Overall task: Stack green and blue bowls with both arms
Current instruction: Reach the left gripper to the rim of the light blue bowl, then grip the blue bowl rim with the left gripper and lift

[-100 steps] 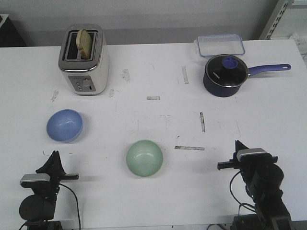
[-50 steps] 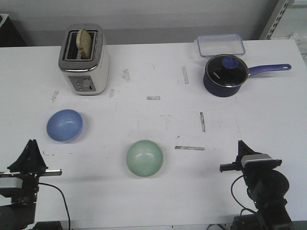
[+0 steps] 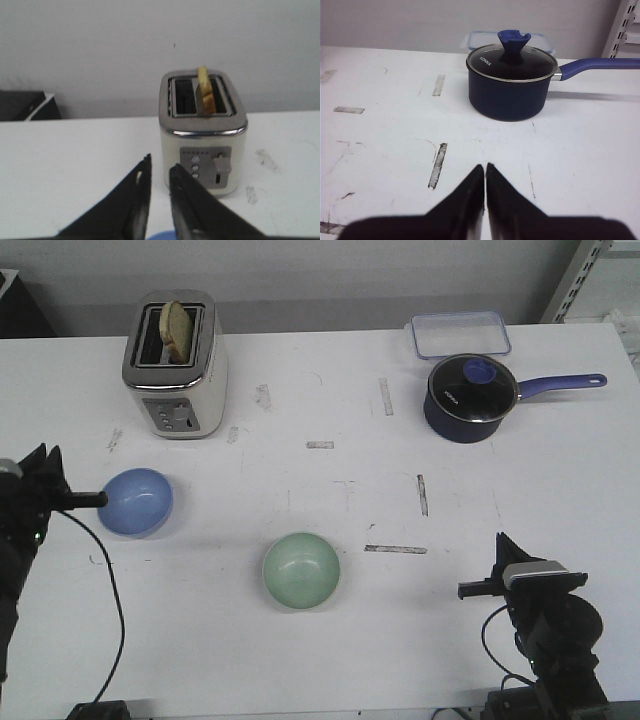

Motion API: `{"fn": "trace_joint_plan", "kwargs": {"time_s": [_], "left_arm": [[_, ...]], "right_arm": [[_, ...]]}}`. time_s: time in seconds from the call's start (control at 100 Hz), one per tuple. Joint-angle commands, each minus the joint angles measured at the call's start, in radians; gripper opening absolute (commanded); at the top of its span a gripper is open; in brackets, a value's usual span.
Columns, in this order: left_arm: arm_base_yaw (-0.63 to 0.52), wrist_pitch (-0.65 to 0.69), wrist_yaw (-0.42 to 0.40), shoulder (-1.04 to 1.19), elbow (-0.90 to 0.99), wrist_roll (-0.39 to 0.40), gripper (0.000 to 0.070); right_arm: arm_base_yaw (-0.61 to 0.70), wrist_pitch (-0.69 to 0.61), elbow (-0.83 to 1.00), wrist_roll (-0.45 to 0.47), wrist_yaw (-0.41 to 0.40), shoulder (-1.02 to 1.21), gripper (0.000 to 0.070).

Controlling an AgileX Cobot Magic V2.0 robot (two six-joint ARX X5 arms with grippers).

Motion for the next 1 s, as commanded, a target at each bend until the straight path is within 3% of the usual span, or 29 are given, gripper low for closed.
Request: {"fn": "trace_joint_plan", "kwargs": {"time_s": [0.0, 0.05, 0.15, 0.2, 0.29, 0.32, 0.86, 0.91, 0.99], "left_arm": [[0.018, -0.029, -0.004, 0.076, 0.009, 0.013, 0.0292], [0.032, -0.052, -0.004, 0.122, 0.009, 0.013, 0.0338], [0.064, -0.103, -0.004, 0.218, 0.009, 0.013, 0.036], [0.083, -0.126, -0.004, 0.269, 0.009, 0.013, 0.0443], [0.116, -0.161, -0.004, 0.359, 0.009, 0.013, 0.0662], [0.126, -0.171, -0.004, 0.387, 0.009, 0.013, 0.07], [0.204, -0.195, -0.003, 0.759, 0.009, -0.002, 0.0683], [0.204, -0.2, -0.002, 0.774, 0.009, -0.002, 0.0664], [0.204, -0.203, -0.002, 0.788, 0.009, -0.003, 0.0553]], "right_arm": [[0.002, 0.009, -0.001, 0.006, 0.0, 0.006, 0.0], [0.002, 0.009, -0.001, 0.006, 0.0, 0.006, 0.0], [0.002, 0.009, -0.001, 0.006, 0.0, 0.006, 0.0], [0.002, 0.009, -0.001, 0.006, 0.0, 0.006, 0.0], [0.002, 0.009, -0.001, 0.006, 0.0, 0.006, 0.0], [0.002, 0.009, -0.001, 0.006, 0.0, 0.006, 0.0], [0.002, 0.009, -0.001, 0.002, 0.001, 0.006, 0.0], [0.002, 0.009, -0.001, 0.002, 0.001, 0.006, 0.0], [0.002, 0.009, -0.001, 0.002, 0.001, 0.006, 0.0]]}}
